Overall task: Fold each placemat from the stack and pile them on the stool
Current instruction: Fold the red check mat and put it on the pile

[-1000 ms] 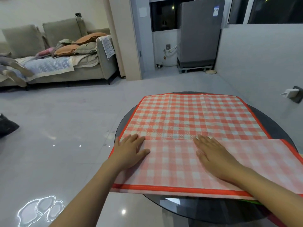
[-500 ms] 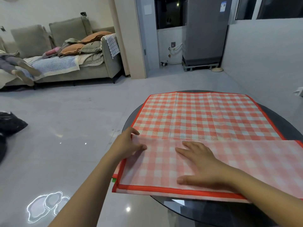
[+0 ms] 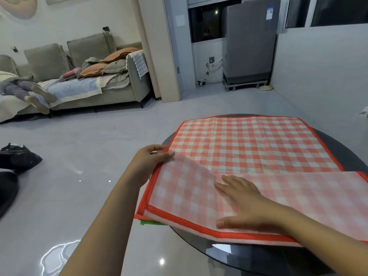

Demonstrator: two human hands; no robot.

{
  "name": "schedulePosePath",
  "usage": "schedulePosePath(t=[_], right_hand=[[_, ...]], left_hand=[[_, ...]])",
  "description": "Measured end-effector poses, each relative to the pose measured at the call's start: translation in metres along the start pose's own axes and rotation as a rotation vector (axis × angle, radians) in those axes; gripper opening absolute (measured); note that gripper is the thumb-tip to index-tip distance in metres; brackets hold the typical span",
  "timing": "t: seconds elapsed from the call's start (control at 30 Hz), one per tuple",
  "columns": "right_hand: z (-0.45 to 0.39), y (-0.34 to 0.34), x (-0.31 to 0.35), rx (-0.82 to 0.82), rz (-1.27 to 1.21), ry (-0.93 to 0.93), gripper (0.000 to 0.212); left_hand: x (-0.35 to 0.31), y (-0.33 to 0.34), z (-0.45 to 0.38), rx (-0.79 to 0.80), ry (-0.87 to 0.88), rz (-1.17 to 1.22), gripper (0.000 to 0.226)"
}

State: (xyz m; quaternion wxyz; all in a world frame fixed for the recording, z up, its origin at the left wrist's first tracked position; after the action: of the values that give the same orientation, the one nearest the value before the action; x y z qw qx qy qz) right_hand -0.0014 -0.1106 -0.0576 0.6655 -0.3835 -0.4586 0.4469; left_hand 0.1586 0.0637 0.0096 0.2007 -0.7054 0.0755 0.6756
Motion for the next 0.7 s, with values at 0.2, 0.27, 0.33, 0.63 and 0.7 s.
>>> schedulePosePath(t=[0.2, 0.27, 0.33, 0.63, 0.7], right_hand=[[0.007, -0.016, -0.024, -0.046, -0.228, 0.033, 0.082], [0.009, -0.026, -0.038, -0.11, -0.38, 0.074, 0.071], [0.016, -0.037, -0.052, -0.164, -0.499, 0.102, 0.057], [0.057, -0.065, -0.102, -0.309, -0.903, 0.181, 0.019], [0.065, -0.069, -0.108, -0.315, -0.98, 0.208, 0.022]], left_hand=[[-0.028, 0.035, 0.008, 0.053, -0.006, 0.152, 0.024], [-0.035, 0.05, 0.007, 0.051, 0.008, 0.22, 0.024], [-0.041, 0.069, 0.007, 0.07, 0.003, 0.305, 0.029], [-0.048, 0.168, 0.011, 0.221, 0.019, 0.367, 0.015], [-0.039, 0.184, 0.012, 0.2, 0.008, 0.343, 0.02]])
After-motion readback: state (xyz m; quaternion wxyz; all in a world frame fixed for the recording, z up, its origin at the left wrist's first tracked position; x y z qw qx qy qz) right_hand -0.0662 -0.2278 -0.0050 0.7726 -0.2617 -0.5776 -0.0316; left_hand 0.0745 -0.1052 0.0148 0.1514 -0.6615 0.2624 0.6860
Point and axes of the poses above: each hand's wrist, its own z-axis away from the middle knuckle, its own y-axis out of the palm, x = y × z, the point moved 8 cm from there along -z, towards the middle knuckle, and after that the axes turned 9 degrees about y, right-handed, at the moved point
